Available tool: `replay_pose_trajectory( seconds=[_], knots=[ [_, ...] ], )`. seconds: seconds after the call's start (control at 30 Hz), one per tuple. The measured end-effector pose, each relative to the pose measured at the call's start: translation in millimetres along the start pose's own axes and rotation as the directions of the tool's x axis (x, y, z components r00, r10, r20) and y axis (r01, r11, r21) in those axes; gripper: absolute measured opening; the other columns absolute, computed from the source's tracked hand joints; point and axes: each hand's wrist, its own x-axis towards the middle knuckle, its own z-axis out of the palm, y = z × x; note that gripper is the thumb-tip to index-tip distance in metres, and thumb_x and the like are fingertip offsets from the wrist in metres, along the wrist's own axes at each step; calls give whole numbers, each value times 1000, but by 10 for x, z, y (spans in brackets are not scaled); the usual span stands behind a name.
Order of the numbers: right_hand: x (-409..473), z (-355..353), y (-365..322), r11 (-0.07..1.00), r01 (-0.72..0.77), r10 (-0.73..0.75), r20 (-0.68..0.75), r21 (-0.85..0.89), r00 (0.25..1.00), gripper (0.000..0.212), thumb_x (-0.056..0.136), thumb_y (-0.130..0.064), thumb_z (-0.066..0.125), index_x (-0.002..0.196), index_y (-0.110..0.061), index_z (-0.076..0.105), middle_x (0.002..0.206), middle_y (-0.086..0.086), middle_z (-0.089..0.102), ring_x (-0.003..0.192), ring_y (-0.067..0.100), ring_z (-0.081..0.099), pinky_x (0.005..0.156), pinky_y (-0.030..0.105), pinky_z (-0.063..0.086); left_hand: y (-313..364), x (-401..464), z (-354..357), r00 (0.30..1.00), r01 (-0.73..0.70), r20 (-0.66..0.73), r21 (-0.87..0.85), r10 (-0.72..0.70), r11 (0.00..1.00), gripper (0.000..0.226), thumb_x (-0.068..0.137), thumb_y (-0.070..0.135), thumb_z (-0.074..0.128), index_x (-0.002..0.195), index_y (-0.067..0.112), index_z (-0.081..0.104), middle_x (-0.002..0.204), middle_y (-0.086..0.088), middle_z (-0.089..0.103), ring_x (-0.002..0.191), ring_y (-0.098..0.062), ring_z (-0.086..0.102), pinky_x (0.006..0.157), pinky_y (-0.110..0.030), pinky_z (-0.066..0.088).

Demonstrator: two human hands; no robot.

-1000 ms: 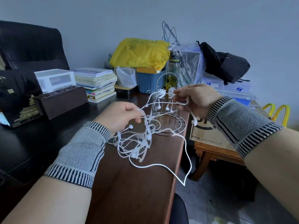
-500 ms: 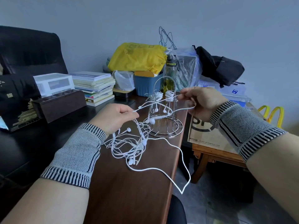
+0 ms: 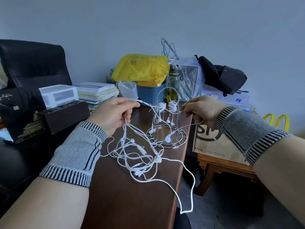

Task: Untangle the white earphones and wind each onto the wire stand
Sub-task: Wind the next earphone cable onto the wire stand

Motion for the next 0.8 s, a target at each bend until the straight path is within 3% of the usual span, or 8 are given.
replay_pose_trajectory(
  seconds=[0.1, 0.2, 0.3, 0.37, 0.43, 0.5, 0.6, 0.8],
  knots=[
    [4, 78, -86, 994, 24, -29, 35, 111, 999, 16, 87, 5, 55, 76, -2, 65, 54, 8, 58, 39, 10, 36, 37, 16, 30, 205, 92, -28, 999, -39, 16, -10, 39, 999, 12, 92, 13, 59, 88, 7, 69, 53, 6, 42, 51, -8, 38, 45, -16, 37],
    [23, 172, -200, 986, 98, -112, 101, 134, 989, 7, 87, -6, 62, 92, -2, 65, 70, 10, 62, 44, 12, 39, 44, 22, 32, 424, 159, -40, 996, -79, 40, 50, 77, 996, 12, 91, 13, 60, 86, 9, 69, 49, 8, 39, 48, -5, 36, 43, -15, 30],
    [48, 294, -370, 971, 217, -232, 158, 102, 960, 32, 80, -22, 74, 109, -14, 64, 90, 1, 62, 44, 10, 40, 49, 26, 34, 608, 206, 4, 992, -81, 112, 209, 59, 975, 12, 93, 13, 59, 87, 9, 69, 48, 9, 38, 45, -4, 34, 44, -15, 23],
    [45, 403, -508, 958, 255, -279, 229, 130, 932, 39, 81, -17, 73, 117, -20, 59, 96, -4, 61, 44, 7, 39, 53, 26, 38, 667, 239, 63, 986, -65, 165, 275, 19, 959, 12, 93, 12, 59, 88, 6, 69, 47, 7, 37, 43, -4, 34, 44, -16, 22],
    [13, 488, -609, 956, 278, -293, 323, 91, 900, 31, 87, -9, 67, 116, -19, 59, 89, 0, 60, 40, 3, 39, 52, 24, 40, 671, 277, 120, 981, -41, 193, 328, -24, 944, 13, 94, 12, 60, 83, 8, 66, 46, 7, 39, 42, -4, 35, 41, -15, 25],
    [14, 506, -616, 957, 290, -278, 365, 23, 889, 17, 90, -9, 63, 106, -3, 63, 67, 4, 53, 38, 5, 35, 43, 21, 38, 620, 320, 138, 978, -20, 200, 381, -61, 925, 21, 93, 13, 61, 72, 12, 61, 46, 7, 43, 43, -5, 38, 40, -15, 30],
    [100, 377, -524, 966, 259, -256, 246, 20, 935, 17, 90, -11, 63, 91, 6, 65, 47, -3, 33, 40, 10, 27, 38, 22, 30, 458, 367, 87, 969, 8, 221, 411, -108, 912, 26, 91, 9, 64, 65, 10, 59, 49, 4, 47, 44, -6, 41, 41, -16, 34],
    [150, 12, -306, 979, 193, -194, 15, 69, 981, 17, 92, -13, 61, 77, -6, 67, 44, -4, 40, 35, 10, 30, 37, 21, 30, 194, 418, -38, 986, -20, 141, 631, -89, 776, 26, 86, 19, 72, 61, 16, 64, 58, 0, 56, 60, -15, 46, 48, -22, 33]
  ],
)
